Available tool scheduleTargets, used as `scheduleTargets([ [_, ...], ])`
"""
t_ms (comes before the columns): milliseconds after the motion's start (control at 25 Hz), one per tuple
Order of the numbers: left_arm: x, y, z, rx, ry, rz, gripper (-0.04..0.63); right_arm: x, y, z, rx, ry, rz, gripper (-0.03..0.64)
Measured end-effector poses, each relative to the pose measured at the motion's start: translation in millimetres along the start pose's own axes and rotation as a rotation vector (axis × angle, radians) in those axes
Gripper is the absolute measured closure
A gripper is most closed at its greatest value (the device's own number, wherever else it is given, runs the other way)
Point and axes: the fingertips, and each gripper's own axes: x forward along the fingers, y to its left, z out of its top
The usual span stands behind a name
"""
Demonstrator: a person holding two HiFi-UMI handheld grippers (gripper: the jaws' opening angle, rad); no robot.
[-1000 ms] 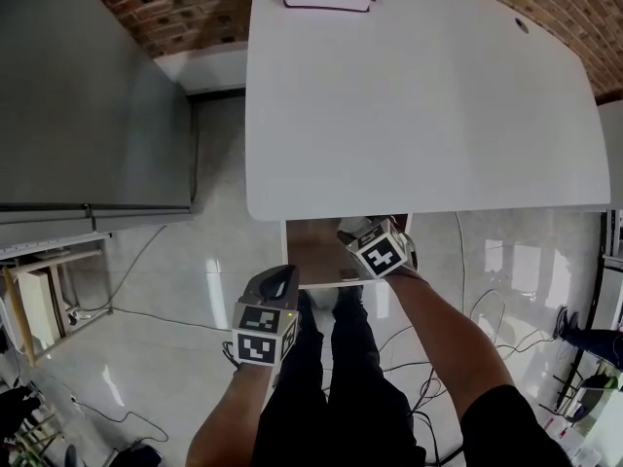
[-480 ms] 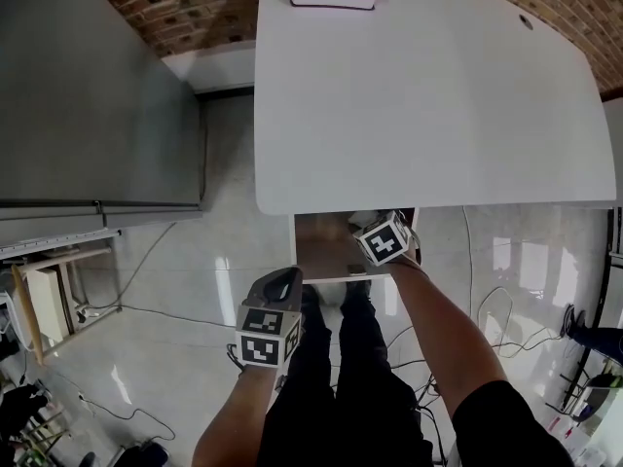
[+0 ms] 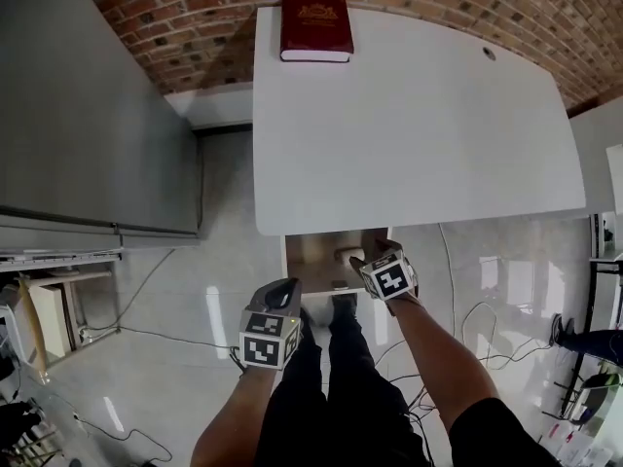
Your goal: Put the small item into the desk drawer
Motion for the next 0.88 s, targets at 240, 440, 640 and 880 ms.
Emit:
scheduleTargets([
  [240, -30.9, -10.7, 23.6, 0.02, -0.034, -0.013, 0.584, -77.4, 14.0, -8.9, 0.18, -0.171, -0.005, 0.33],
  [440, -54.6, -8.8, 33.7, 0.006, -0.072, -0.009, 0.584, -113.3, 67.3, -43.5, 0.2, -0.142, 0.112, 0.33],
  [640, -86.2, -4.0, 43.0, 0.024, -0.107, -0.002, 0.584, -155.9, 81.4, -14.0, 0.183, -0.239, 0.108, 0.33],
  [880, -118.8, 1.4, 57.8, 0.051, -0.155, 0.026, 0.584, -211.0, 75.3, 47.5, 0.188, -0.424, 0.073, 0.337],
])
